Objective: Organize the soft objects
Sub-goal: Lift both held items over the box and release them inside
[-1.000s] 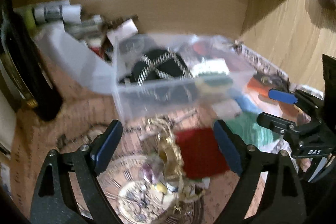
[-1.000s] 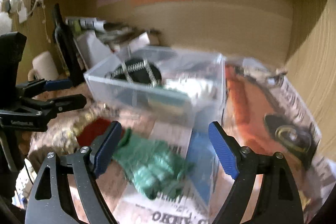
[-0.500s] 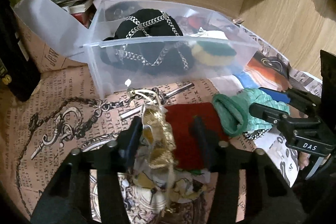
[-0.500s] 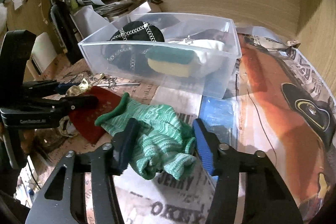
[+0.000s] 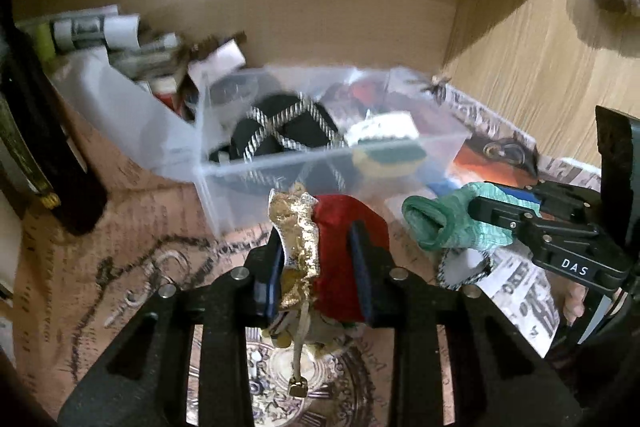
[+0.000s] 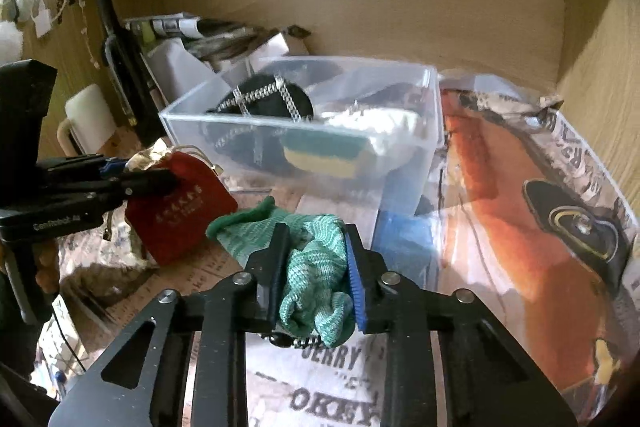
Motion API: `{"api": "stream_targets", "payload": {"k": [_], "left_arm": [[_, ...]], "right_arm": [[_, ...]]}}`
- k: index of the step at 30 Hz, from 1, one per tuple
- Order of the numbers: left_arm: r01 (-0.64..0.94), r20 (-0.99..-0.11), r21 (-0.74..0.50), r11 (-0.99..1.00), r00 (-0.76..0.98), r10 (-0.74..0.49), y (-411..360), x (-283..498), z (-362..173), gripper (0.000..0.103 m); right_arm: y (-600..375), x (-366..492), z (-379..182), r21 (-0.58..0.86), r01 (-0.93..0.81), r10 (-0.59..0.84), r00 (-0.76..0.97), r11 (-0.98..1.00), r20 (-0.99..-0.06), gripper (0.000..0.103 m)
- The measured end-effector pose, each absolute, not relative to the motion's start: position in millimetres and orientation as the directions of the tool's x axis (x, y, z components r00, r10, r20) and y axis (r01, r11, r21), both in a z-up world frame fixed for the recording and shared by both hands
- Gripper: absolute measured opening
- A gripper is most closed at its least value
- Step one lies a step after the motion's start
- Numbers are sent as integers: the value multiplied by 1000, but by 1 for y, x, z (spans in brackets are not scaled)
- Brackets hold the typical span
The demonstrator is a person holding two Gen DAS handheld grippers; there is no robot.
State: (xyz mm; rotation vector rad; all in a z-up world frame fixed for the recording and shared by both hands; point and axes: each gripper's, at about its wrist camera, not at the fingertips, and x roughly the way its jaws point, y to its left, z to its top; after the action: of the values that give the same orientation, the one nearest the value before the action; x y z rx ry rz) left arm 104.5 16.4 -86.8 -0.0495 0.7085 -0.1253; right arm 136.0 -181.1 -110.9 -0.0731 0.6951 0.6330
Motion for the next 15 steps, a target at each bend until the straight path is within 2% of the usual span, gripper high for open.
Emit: {"api": "stream_targets", "payload": {"k": [9,15], "left_arm": [[100,-557,-105,989,818,-142,21,103,-45,31],[93,-551,-155,984,818,-164,26,120,-39,31]], "right_arm": [[-185,131,-68,113,-577,545,665,809,-510,23],[-182,138,-47,97,-571,547,705,815,-452,23]]}}
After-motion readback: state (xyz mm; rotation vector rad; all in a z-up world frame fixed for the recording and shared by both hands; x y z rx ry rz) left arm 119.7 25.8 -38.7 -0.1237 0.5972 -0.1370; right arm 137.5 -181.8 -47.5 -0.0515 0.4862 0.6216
